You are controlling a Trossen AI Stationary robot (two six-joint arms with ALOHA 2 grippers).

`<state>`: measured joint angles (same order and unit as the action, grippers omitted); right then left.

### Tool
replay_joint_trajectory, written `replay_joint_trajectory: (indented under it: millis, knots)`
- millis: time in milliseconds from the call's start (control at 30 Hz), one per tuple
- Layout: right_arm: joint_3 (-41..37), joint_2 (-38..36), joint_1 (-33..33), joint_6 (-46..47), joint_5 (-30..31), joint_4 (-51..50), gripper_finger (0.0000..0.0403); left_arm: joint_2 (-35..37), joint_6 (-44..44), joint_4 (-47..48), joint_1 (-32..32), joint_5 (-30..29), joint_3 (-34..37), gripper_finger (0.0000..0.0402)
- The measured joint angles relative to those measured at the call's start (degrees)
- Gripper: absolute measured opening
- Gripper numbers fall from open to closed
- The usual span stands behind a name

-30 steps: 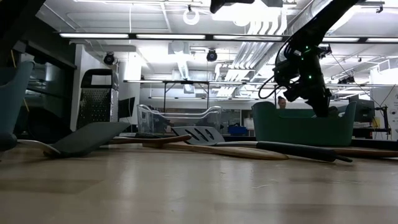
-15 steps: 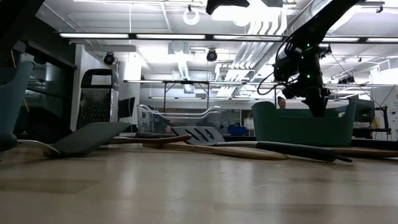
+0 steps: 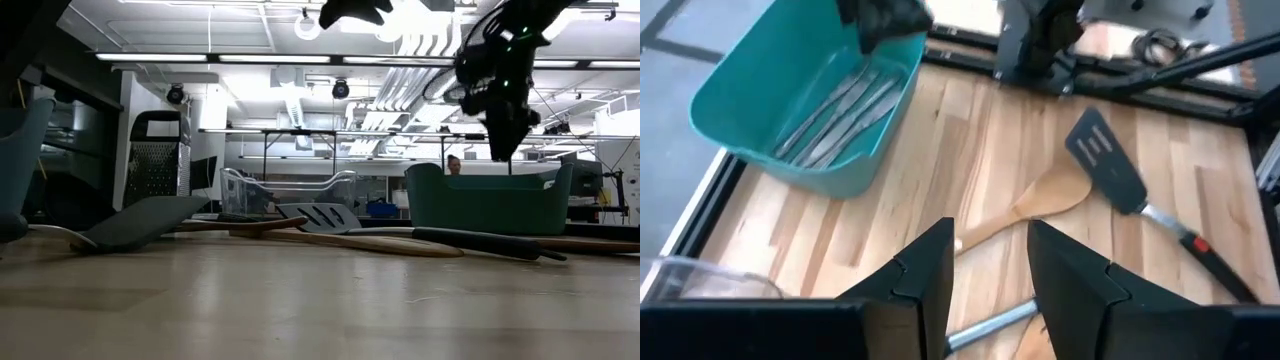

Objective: Pick & Place Kitchen Items
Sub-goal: Put the black ladle into the blue bin

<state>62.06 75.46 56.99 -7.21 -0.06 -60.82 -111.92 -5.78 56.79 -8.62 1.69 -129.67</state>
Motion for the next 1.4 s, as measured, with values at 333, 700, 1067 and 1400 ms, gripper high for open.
replay_joint_trajectory:
  millis: [333, 700, 1067, 1400]
  knots:
    - [0.00, -10.29, 0.00, 3.16, -9.54, -0.28, 0.0208, 2.03, -0.55, -0.58, 0.06, 0.03, 0.07, 0.0127]
    - [0.00, -14.74, 0.00, 2.94, -10.79, -0.30, 0.0208, 3.26, -2.35, -11.27, 3.04, -2.53, 5.06, 0.0127]
    - [0.02, -14.97, 0.00, 0.90, -12.40, -0.39, 0.0208, 16.17, -9.95, -36.53, 4.52, -7.16, 34.74, 0.0127]
    - [0.02, -14.95, -0.70, 0.09, -12.38, -0.19, 0.0208, 29.98, -15.78, -35.23, 4.52, -18.11, 51.62, 0.0127]
